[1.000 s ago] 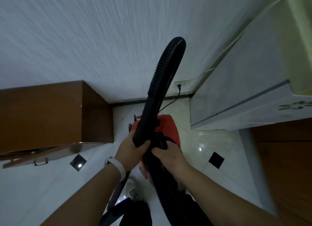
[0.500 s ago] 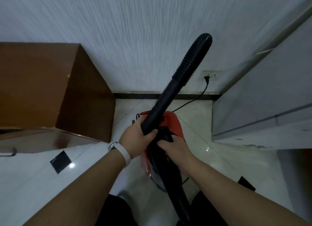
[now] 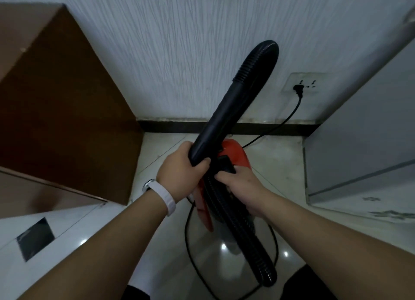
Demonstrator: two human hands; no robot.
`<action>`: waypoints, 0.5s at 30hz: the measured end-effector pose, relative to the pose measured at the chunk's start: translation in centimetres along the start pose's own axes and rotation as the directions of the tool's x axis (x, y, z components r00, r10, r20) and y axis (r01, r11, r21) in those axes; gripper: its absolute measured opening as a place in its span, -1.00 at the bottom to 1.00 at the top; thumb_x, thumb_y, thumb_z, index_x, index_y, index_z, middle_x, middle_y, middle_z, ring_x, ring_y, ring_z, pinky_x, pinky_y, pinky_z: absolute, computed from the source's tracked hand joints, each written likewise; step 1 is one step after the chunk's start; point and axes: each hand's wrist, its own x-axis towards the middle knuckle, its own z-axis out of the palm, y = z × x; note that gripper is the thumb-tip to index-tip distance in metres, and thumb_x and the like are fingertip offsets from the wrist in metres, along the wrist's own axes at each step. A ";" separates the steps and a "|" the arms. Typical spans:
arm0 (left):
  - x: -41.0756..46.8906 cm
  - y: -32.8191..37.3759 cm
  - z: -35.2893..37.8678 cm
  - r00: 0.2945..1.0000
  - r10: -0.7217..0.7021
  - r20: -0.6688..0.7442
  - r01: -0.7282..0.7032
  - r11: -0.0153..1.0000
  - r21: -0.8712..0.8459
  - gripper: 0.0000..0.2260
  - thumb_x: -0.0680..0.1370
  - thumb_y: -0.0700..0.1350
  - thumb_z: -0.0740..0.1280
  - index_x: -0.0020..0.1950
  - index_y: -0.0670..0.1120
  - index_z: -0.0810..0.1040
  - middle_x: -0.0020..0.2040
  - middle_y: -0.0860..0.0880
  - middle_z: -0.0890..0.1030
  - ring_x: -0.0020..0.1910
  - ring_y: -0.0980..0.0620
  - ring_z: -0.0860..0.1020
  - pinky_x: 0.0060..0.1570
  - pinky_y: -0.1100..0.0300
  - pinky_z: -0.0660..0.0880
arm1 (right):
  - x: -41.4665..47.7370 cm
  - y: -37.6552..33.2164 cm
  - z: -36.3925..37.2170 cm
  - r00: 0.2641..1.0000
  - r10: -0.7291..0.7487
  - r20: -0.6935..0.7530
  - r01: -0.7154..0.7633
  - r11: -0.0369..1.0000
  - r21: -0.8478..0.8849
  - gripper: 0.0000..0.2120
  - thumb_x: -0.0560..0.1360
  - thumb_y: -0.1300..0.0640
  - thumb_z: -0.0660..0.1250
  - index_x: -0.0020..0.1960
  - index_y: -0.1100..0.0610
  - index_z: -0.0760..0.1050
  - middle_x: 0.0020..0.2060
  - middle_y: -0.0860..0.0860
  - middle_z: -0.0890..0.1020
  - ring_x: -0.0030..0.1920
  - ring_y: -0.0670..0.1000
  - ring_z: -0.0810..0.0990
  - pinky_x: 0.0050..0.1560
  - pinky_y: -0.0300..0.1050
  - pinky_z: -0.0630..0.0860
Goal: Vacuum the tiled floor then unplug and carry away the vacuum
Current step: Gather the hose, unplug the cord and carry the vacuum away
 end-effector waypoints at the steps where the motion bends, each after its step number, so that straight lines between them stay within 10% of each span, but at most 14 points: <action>1: 0.0 -0.3 0.2 1.000 -0.003 0.002 0.003 1.000 0.001 -0.82 0.47 0.09 0.40 -0.03 0.08 0.47 -0.25 0.06 0.58 -0.30 0.10 0.57 -0.29 0.10 0.54 | 0.4 0.3 0.0 1.000 -0.004 -0.005 0.004 1.000 -0.006 -0.90 0.50 0.18 0.39 -0.17 0.18 0.62 -0.39 0.01 0.66 -0.39 -0.04 0.65 -0.41 -0.25 0.55; 15: 0.0 -2.8 2.5 0.992 -0.072 0.105 0.076 0.997 -0.033 -0.86 0.48 0.04 0.40 -0.06 0.11 0.45 -0.27 0.08 0.55 -0.35 0.14 0.53 -0.42 0.27 0.38 | 3.0 2.7 -0.3 0.997 0.078 -0.011 -0.078 0.996 -0.043 -0.89 0.50 0.13 0.40 -0.13 0.17 0.64 -0.22 0.11 0.70 -0.21 0.08 0.69 -0.17 -0.11 0.62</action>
